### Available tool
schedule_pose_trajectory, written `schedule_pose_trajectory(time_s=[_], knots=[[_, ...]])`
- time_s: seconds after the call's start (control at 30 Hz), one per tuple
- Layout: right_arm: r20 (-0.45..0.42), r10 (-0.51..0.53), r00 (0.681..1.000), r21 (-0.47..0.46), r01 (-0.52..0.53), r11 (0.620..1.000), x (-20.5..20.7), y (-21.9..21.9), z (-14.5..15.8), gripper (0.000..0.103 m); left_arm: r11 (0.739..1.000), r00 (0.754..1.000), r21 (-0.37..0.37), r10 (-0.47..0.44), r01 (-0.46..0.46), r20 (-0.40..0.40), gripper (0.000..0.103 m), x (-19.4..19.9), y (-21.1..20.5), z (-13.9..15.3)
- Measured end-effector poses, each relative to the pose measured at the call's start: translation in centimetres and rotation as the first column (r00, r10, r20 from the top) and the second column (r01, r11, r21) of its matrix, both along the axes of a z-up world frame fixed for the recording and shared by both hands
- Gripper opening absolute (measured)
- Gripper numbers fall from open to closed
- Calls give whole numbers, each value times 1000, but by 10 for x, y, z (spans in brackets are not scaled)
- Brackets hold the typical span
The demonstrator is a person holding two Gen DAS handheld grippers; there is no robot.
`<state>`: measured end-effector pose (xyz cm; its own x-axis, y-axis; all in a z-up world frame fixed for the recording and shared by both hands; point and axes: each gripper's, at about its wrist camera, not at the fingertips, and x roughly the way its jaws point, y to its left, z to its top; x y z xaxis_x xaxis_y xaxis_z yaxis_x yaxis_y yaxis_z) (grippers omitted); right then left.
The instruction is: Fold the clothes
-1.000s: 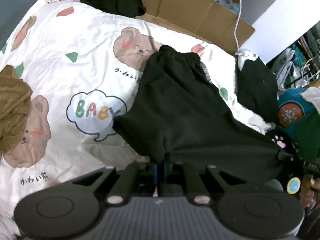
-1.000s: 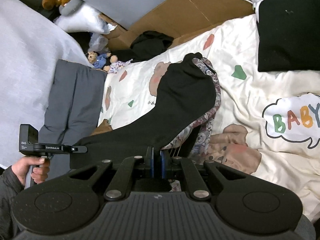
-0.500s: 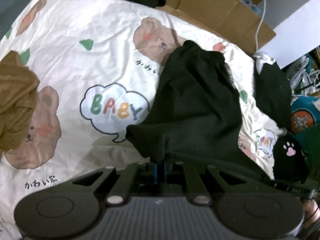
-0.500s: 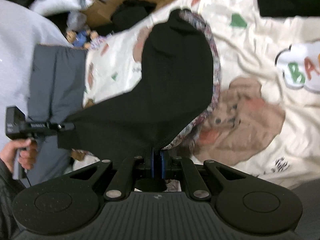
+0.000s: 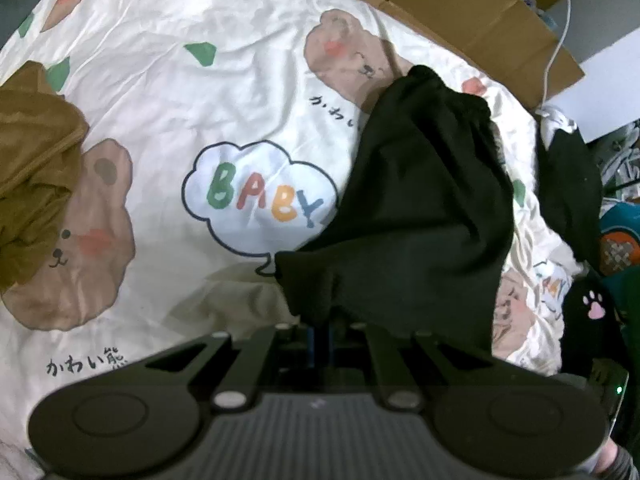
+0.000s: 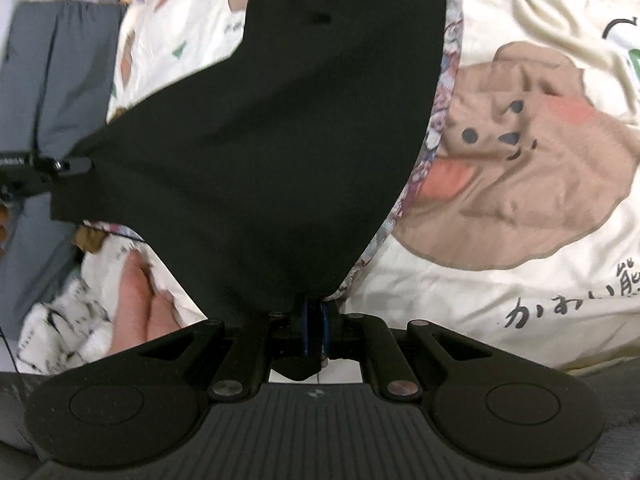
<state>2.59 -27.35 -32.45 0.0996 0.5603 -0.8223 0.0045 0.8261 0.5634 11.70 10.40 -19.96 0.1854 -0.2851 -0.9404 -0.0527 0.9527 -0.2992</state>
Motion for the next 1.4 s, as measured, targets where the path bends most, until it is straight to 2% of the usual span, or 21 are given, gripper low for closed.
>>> schedule_pose_trajectory(time_s=[0.2,0.27,0.33,0.5,0.7,0.8,0.83,0.87,1.03,1.23,1.3,1.4], knots=[[-46,9,999,-33,-10,999,3,6,-9,16,1000,1000,5,-2,2,-8,6,2,2,-9],[-57,5,998,-44,-7,999,3,6,-10,30,1000,1000,3,3,-3,-8,6,2,5,-10],[-66,-3,998,-48,-1,999,4,7,-12,40,1000,1000,1,6,-6,-8,6,2,6,-11],[-92,-24,995,-4,24,1000,3,11,-22,40,1000,1000,4,-1,1,-2,6,3,6,-11],[-90,-29,996,-18,27,999,10,16,-32,40,1000,1000,6,3,-3,2,6,1,6,-13],[-94,-55,994,-1,55,998,12,14,-39,40,1000,1000,8,3,-3,0,6,0,6,-15],[-92,-59,994,4,59,998,13,13,-39,30,1000,1000,9,-5,5,0,6,0,5,-13],[-82,-53,995,0,53,999,13,12,-36,5,1000,1000,10,-15,15,0,6,0,4,-12],[-12,-65,998,2,65,998,15,-3,-8,4,998,998,10,-64,64,-2,6,1,1,-4],[94,-61,994,76,54,996,19,-40,53,4,994,994,5,-113,113,-1,6,2,-7,15],[129,-62,990,98,50,994,18,-54,75,4,988,988,0,-158,158,-1,6,2,-16,27],[178,-55,982,125,33,992,15,-71,106,4,981,981,-35,-193,192,-1,6,-1,-23,42]])
